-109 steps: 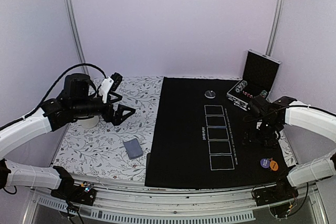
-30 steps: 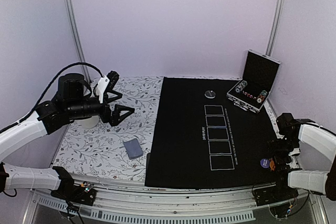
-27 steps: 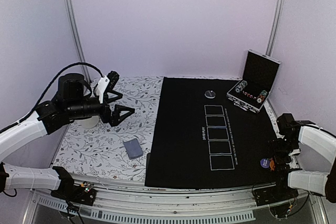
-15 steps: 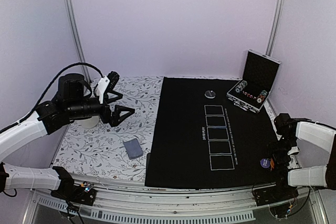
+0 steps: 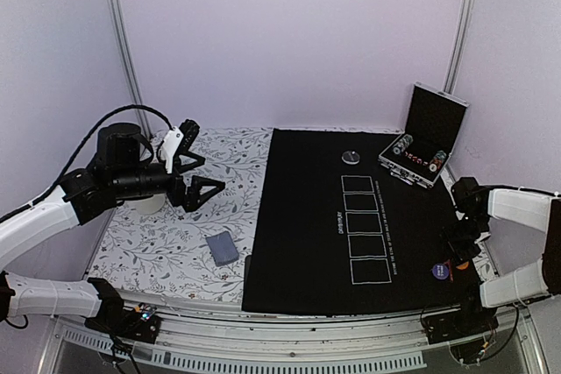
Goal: Distribute texas hold em gaming equipment
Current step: Move the big blind button to the poker table mat, then pick up the big blind button from the poker table mat, then place the big blind button in the big blind area.
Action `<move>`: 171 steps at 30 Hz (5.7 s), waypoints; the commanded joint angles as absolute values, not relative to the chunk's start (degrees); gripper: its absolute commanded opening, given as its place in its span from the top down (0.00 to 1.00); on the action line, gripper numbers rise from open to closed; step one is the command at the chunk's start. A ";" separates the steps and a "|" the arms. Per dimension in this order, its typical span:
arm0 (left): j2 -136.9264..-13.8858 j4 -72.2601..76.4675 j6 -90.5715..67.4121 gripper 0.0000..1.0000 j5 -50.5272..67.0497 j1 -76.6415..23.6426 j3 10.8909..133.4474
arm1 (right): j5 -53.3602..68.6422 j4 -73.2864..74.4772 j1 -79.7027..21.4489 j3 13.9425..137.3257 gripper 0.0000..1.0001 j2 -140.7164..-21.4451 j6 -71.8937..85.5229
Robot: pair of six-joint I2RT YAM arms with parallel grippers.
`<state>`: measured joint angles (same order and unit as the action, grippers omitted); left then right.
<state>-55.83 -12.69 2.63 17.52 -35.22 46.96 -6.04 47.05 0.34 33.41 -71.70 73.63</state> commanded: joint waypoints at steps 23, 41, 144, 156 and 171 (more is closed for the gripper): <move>-54.61 -11.38 3.43 0.02 17.31 -36.30 45.97 | -11.18 48.49 6.02 36.84 0.01 -71.82 66.08; -54.09 -11.16 3.51 0.02 17.36 -36.30 45.62 | -9.76 42.65 9.70 32.53 0.20 -76.74 65.45; -61.39 -9.89 3.05 0.02 16.99 -36.30 44.48 | -12.82 51.73 -49.08 107.45 0.60 -129.09 23.63; -60.91 -10.19 3.20 0.02 16.27 -36.30 44.56 | -12.03 57.67 -49.08 115.08 0.62 -138.26 24.90; -60.74 -10.32 3.57 0.02 15.75 -36.30 44.56 | -7.60 58.63 -49.69 117.34 0.01 -136.46 23.29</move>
